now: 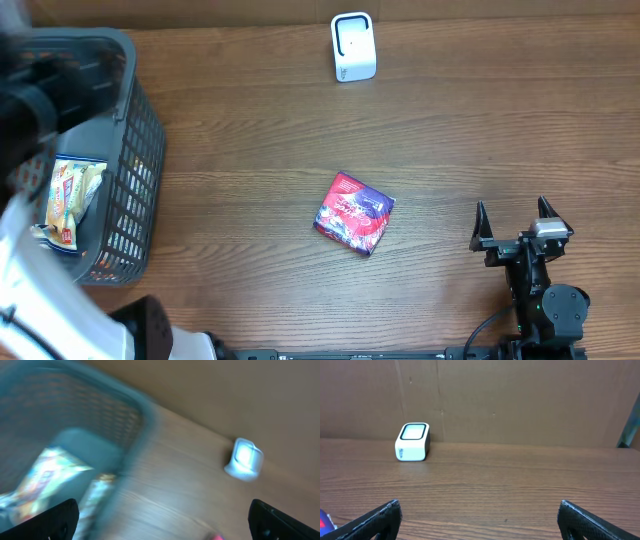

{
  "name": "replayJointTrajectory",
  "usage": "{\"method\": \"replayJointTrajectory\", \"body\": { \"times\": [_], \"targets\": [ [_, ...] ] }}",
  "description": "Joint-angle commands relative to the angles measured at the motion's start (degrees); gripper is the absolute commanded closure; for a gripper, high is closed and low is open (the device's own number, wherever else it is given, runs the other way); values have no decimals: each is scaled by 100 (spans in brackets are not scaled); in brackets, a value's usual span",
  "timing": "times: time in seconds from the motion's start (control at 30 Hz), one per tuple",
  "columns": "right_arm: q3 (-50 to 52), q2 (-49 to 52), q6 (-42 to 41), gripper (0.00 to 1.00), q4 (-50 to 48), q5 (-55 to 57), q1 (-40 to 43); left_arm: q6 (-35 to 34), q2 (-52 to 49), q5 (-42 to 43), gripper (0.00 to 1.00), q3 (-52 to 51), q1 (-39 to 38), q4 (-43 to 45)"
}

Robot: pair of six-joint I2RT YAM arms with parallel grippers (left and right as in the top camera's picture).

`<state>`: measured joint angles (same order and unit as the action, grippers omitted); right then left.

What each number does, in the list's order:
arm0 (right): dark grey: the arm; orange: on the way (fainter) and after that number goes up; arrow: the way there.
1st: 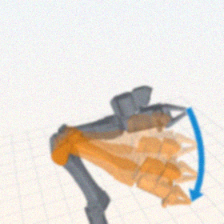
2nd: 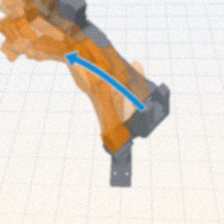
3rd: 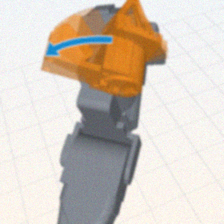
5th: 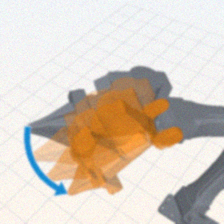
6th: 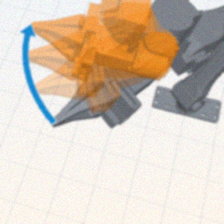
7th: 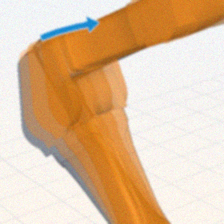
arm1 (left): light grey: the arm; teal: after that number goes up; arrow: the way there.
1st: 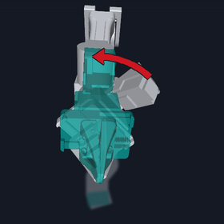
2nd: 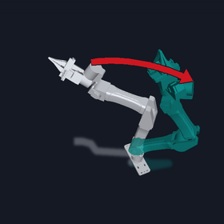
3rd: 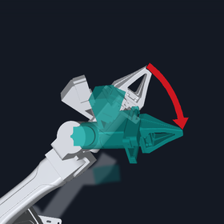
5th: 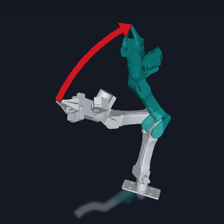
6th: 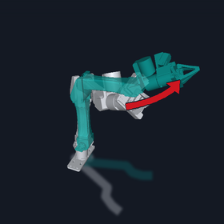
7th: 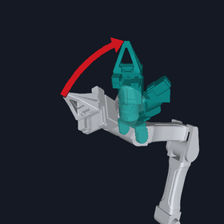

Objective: Scan the item barcode
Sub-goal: 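Reach the left gripper back into the basket toward the snack bag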

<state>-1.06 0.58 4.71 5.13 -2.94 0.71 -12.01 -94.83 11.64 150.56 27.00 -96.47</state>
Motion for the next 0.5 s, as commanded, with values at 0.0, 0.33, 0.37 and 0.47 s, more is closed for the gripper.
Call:
{"method": "replayJointTrajectory", "body": {
  "times": [0.0,0.33,0.37,0.47],
  "targets": [
    [57,-42,-22,0,-42,33,-11,188,-28,-22,0,-695,1204,-35],
    [57,-42,-22,0,-42,33,-11,433,-66,-2216,0,-3681,992,981],
    [57,-42,-22,0,-39,33,-11,431,-70,-2201,0,-3971,992,1158],
    [57,-42,-22,0,-42,33,-11,553,-74,-2232,0,-4979,992,2015]
  ]
}}
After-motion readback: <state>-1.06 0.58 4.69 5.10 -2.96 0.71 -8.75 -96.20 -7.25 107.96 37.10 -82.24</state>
